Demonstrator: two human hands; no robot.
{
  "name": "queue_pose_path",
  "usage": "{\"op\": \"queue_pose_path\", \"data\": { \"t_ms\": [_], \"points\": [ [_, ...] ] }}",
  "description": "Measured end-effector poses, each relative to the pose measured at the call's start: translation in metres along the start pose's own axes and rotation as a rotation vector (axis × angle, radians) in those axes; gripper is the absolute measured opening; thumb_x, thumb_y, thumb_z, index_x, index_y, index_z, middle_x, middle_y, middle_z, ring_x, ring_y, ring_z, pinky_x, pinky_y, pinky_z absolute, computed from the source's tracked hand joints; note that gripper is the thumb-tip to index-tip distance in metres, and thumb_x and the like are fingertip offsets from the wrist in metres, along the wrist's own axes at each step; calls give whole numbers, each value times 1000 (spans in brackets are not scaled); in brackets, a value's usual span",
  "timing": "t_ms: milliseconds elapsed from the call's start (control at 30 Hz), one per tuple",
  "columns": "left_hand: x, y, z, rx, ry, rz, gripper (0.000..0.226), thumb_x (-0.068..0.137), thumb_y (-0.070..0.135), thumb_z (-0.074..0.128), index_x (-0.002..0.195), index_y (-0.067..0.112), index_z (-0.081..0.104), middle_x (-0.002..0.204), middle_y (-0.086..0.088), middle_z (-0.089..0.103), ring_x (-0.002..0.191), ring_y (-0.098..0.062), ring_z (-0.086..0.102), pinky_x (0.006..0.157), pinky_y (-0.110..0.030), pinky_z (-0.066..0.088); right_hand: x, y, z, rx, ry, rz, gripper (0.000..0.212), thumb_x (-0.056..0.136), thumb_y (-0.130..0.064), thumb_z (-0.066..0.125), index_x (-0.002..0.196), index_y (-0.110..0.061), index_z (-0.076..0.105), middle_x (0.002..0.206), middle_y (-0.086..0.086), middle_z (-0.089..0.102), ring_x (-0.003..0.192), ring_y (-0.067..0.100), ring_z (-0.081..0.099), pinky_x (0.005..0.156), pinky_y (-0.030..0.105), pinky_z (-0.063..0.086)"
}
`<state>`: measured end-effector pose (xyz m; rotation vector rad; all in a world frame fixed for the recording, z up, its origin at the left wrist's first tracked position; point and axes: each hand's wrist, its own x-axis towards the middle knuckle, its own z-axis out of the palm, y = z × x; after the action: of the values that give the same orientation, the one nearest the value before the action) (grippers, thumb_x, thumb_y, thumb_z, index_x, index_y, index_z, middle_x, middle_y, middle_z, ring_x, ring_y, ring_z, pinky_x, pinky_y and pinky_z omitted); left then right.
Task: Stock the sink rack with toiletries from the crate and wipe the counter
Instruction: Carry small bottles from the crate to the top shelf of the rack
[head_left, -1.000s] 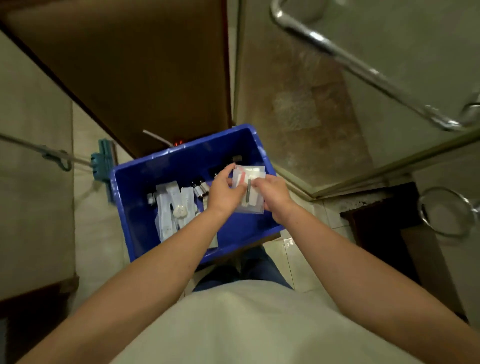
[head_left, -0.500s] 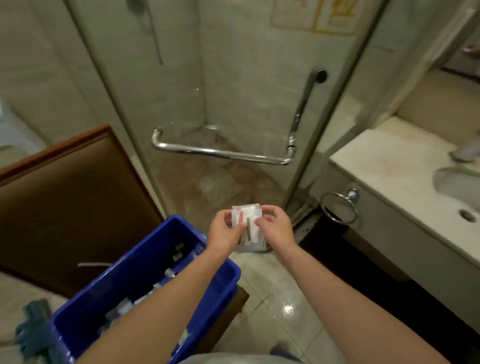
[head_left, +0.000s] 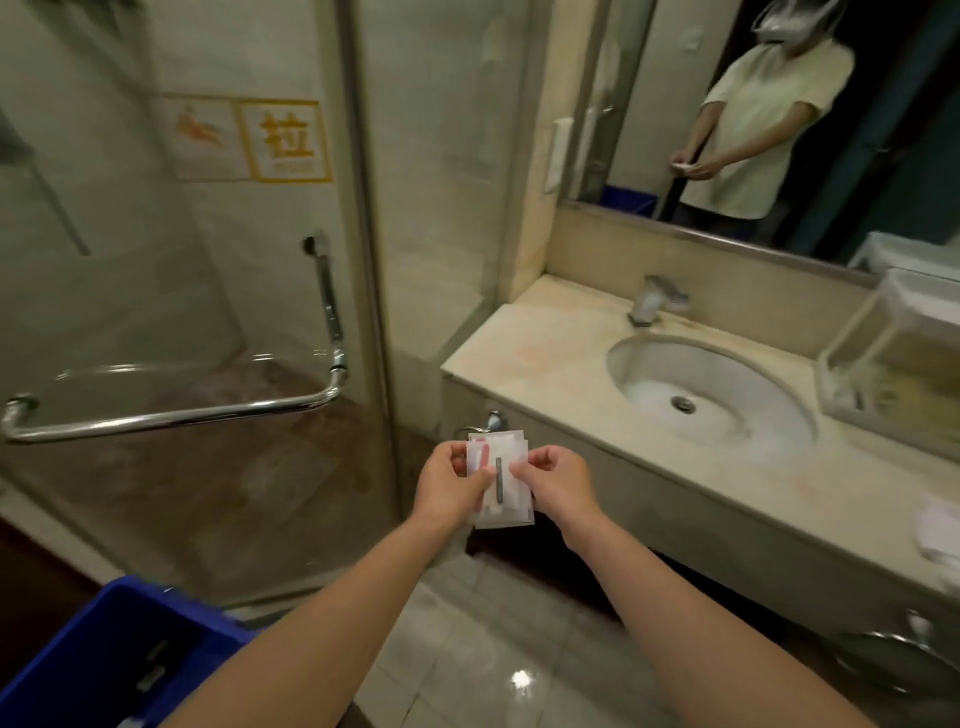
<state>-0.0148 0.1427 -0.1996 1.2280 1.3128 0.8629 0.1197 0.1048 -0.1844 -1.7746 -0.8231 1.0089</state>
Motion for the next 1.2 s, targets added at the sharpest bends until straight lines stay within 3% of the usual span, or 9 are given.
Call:
{"op": "queue_pose_path", "data": {
  "t_ms": [200, 333, 433, 533, 633, 833, 967, 1033, 1200],
  "points": [
    [-4, 22, 117, 1, -115, 29, 28, 83, 4, 70, 107, 8, 56, 89, -7, 67, 65, -14, 63, 52, -23, 53, 24, 17, -117, -100, 115, -1, 5, 88, -16, 61, 85, -14, 59, 87, 3, 66, 78, 19, 61, 69, 31, 48],
    [-7, 25, 177, 18, -183, 15, 31, 79, 8, 70, 108, 8, 59, 93, -7, 68, 83, -22, 68, 71, -37, 57, 34, 31, -177, -117, 206, 36, 13, 91, -12, 54, 79, -16, 52, 82, -1, 57, 74, 16, 53, 64, 30, 41],
    [-8, 28, 214, 31, -256, -8, 28, 82, 8, 69, 107, 10, 58, 95, -8, 67, 86, -24, 67, 76, -45, 58, 36, 43, -210, -86, 266, 95, 13, 90, -9, 50, 79, -16, 50, 83, 1, 57, 74, 18, 53, 64, 30, 41],
    [-4, 32, 246, 73, -314, -20, 29, 82, 8, 68, 108, 9, 57, 98, -9, 66, 90, -24, 67, 77, -43, 58, 39, 53, -235, -34, 296, 148, 17, 87, -4, 46, 75, -16, 46, 79, 4, 54, 71, 19, 50, 63, 29, 38],
    [8, 33, 275, 149, -367, 1, 29, 81, 10, 70, 108, 12, 57, 99, -7, 66, 89, -22, 66, 74, -36, 57, 47, 63, -256, 9, 316, 204, 15, 85, -3, 44, 76, -15, 47, 78, 8, 52, 70, 20, 46, 61, 30, 35],
    [45, 42, 326, 198, -492, 12, 29, 82, 7, 71, 107, 11, 57, 88, -4, 65, 75, -20, 64, 66, -33, 53, 78, 69, -290, 132, 423, 274, 6, 81, -7, 52, 85, -11, 54, 83, 10, 56, 71, 23, 53, 60, 32, 42],
    [76, 55, 360, 207, -591, 36, 28, 81, 5, 71, 105, 11, 58, 92, -10, 64, 83, -25, 66, 74, -45, 59, 102, 64, -309, 184, 499, 270, 32, 80, -8, 68, 106, -13, 52, 95, 2, 61, 86, 19, 63, 68, 28, 51],
    [89, 62, 377, 203, -637, 34, 29, 80, 4, 72, 105, 10, 58, 91, -9, 61, 84, -27, 66, 76, -49, 59, 111, 60, -317, 200, 528, 250, 40, 79, -7, 72, 111, -16, 48, 99, 2, 62, 85, 15, 62, 62, 26, 47],
    [104, 77, 410, 162, -752, 23, 31, 81, 3, 72, 106, 11, 56, 84, -8, 56, 73, -21, 62, 63, -37, 58, 129, 58, -339, 241, 612, 241, 48, 77, -6, 73, 117, -15, 48, 107, 9, 67, 95, 24, 67, 77, 35, 56]
  ]
}}
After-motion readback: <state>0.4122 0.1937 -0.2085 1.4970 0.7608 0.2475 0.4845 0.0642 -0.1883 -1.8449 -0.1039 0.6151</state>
